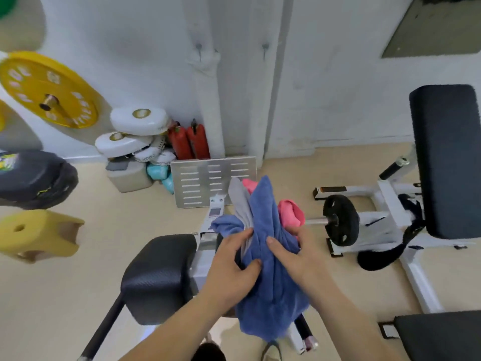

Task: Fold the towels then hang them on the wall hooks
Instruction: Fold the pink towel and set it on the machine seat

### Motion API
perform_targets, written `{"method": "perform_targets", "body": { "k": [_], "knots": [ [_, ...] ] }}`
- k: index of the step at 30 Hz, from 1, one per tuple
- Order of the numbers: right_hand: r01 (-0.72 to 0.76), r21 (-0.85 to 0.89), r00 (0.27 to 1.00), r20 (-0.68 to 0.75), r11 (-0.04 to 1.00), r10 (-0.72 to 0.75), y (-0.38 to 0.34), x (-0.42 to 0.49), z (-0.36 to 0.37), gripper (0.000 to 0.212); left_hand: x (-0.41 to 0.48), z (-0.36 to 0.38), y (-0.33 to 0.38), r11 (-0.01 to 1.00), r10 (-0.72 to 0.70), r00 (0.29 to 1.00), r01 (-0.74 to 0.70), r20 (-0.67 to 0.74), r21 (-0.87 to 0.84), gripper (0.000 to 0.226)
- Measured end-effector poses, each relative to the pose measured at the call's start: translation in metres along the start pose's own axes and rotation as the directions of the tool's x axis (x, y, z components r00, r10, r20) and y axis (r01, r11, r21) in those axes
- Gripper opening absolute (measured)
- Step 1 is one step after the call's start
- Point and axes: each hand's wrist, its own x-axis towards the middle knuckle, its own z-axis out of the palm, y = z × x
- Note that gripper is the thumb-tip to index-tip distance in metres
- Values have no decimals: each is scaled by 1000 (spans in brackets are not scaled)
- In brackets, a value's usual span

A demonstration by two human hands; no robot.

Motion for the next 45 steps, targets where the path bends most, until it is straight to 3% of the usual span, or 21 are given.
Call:
{"method": "perform_targets", "body": {
  "k": [4, 6, 9, 13, 17, 21, 26, 31, 34, 36, 39, 41, 45],
  "knots": [
    [-88, -1, 983, 161, 996, 88, 31, 51, 8, 36, 41, 9, -33, 987, -148, 989, 147, -1, 57, 61],
    [-153, -94, 943, 283, 984, 174, 58, 66, 16, 46, 55, 12, -57, 953, -255, 963, 237, 82, 186, 57],
    [-201, -316, 884, 350, 927, 311, 100, 72, 26, 64, 66, 13, -89, 844, -409, 893, 291, 188, 452, 60],
    [-199, -398, 912, 258, 895, 318, 110, 72, 27, 84, 70, 7, -91, 863, -397, 901, 302, 174, 405, 51],
    [-176, -484, 932, 198, 857, 303, 95, 76, 35, 59, 61, -6, -93, 876, -302, 949, 239, 88, 419, 44],
    [-236, -411, 934, 154, 881, 322, 89, 74, 51, 33, 66, -16, -99, 851, -273, 960, 215, 54, 479, 55],
    [-427, -173, 904, -76, 888, 420, 91, 77, 56, 16, 96, -24, -92, 786, -371, 903, 182, 215, 591, 33],
    [-456, -47, 872, -223, 889, 435, 87, 77, 37, 28, 88, -28, -81, 655, -345, 916, 79, 204, 751, 59],
    [-461, 15, 877, -143, 887, 458, 80, 78, 20, 33, 77, -23, -78, 716, -261, 938, 28, 230, 698, 72],
    [-481, 68, 871, -75, 874, 486, 75, 80, 9, 34, 67, -12, -76, 768, -230, 941, 18, 250, 640, 70],
    [-543, 142, 838, 34, 827, 544, 70, 78, 2, 42, 53, 7, -73, 865, -281, 951, 194, 127, 463, 54],
    [-580, 187, 814, 97, 793, 573, 74, 77, 1, 44, 50, 16, -73, 875, -286, 958, 251, 26, 413, 40],
    [-731, 322, 675, 209, 602, 707, 80, 79, -3, 39, 58, 29, -72, 873, -281, 955, 295, -93, 388, 5]
  ]
}}
